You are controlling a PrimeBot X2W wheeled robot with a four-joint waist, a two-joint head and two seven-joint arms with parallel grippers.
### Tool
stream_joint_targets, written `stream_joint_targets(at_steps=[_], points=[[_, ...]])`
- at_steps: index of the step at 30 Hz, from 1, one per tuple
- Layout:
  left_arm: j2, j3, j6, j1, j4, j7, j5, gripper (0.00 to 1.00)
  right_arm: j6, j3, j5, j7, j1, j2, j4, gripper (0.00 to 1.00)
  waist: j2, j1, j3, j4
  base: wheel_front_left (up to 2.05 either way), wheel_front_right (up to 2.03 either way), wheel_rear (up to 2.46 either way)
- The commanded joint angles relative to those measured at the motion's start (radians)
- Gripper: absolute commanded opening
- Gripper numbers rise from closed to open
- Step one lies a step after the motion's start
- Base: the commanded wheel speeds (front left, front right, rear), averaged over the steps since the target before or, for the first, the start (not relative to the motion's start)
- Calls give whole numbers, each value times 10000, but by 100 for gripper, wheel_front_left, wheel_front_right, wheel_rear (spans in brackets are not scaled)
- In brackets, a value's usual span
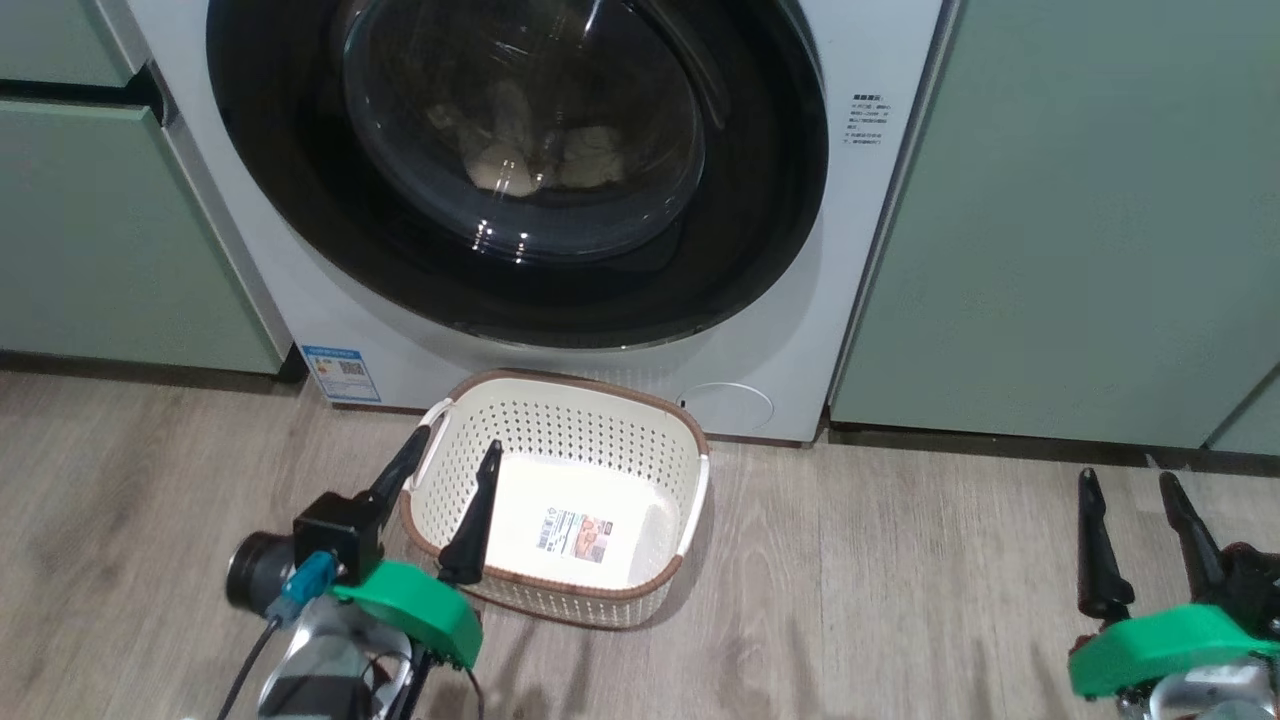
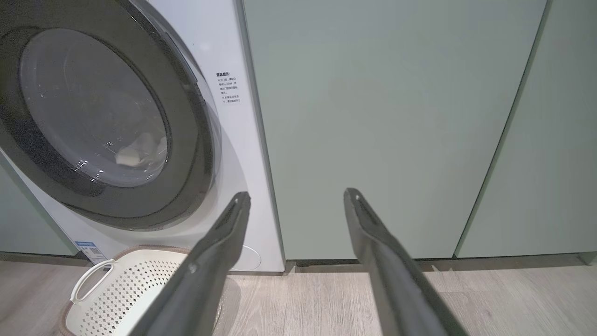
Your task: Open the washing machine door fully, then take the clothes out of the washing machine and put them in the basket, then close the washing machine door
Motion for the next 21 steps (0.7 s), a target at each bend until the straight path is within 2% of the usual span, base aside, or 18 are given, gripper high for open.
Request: stream_joint_targets(at_steps=[1,21], points=[[167,340,45,-539,-276,-88,17,100,14,175,5,-137,-521,-185,-324,100,0,0,-5,1,0,0,0],[174,326,100,-524,-150,-88,-81,100,14,255,114,-137,-490,-239,-285,100,0,0,-4,-37,0,0,0]])
